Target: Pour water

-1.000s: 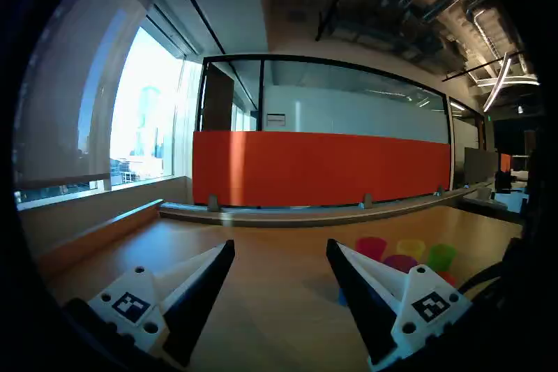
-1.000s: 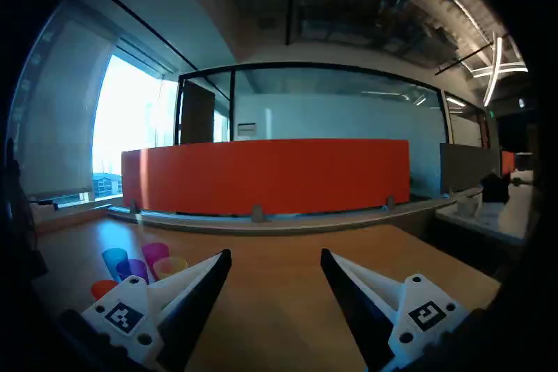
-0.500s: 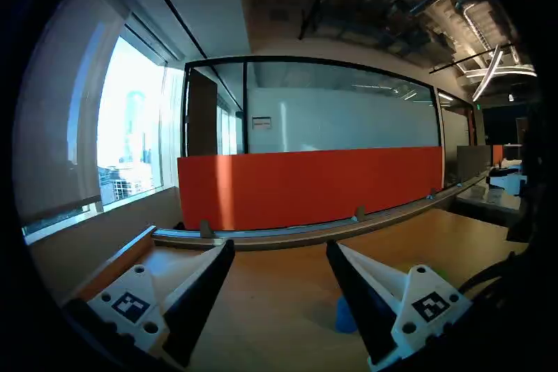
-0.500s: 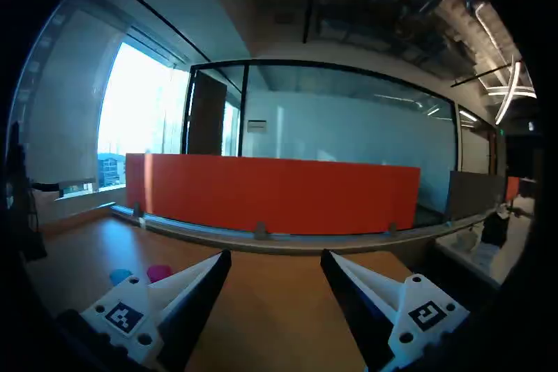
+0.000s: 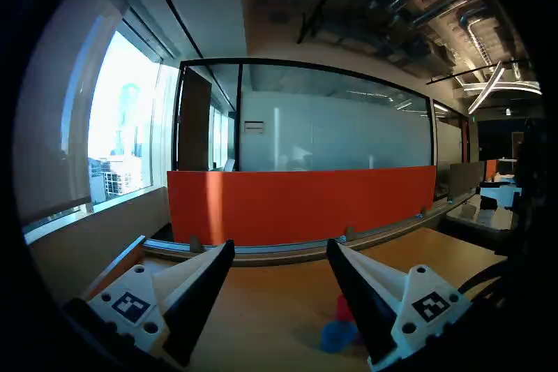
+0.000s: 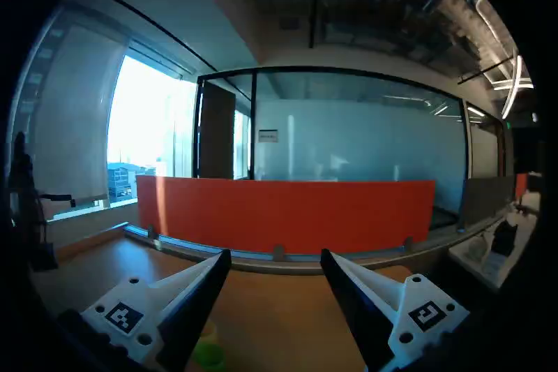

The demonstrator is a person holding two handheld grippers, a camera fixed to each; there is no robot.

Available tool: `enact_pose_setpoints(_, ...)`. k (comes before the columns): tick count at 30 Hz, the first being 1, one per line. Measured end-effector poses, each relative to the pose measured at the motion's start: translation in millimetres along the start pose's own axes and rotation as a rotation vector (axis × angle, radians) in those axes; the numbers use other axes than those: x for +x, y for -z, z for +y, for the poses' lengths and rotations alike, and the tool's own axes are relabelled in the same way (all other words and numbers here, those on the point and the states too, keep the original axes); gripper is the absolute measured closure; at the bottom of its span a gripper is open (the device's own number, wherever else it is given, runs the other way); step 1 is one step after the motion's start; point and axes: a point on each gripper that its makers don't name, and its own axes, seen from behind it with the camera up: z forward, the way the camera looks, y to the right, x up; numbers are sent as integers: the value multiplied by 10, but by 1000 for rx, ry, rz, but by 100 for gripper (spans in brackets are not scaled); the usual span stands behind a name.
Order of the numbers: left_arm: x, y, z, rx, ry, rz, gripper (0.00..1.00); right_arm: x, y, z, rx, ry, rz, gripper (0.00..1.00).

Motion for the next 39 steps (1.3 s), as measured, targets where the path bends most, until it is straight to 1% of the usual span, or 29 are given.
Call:
enact_pose_setpoints(5,46,-27,-7,-15,8,-5,2,2,-19,-39,21,-25,1,1)
enact_pose_setpoints(8,56,-35,0,-29,4,-9,2,3,-19,-57,44,-18,2,1)
enact_pose_setpoints(11,52,-39,35,-55,1,-13,2,21,-13,-75,68,-10,12,1)
enact_pose_setpoints(14,50,-37,97,-90,-5,-17,2,49,-2,-117,105,-10,20,1)
enact_pose_setpoints(17,70,-32,193,-133,-9,-19,2,81,-2,-161,143,-11,20,1)
enact_pose_setpoints(20,97,-31,313,-186,10,-17,2,116,9,-216,190,-3,23,1)
enact_pose_setpoints(23,118,-34,417,-240,47,-23,2,163,37,-293,235,6,32,1)
enact_pose_setpoints(26,147,-36,484,-283,73,-26,2,191,77,-388,290,5,35,1)
enact_pose_setpoints(30,145,-49,515,-310,79,-29,2,208,105,-464,342,-6,29,1)
enact_pose_setpoints(35,109,-52,538,-335,68,-40,2,193,115,-505,372,-10,17,1)
enact_pose_setpoints(39,80,-50,574,-359,52,-59,2,164,105,-533,392,-8,-9,1)
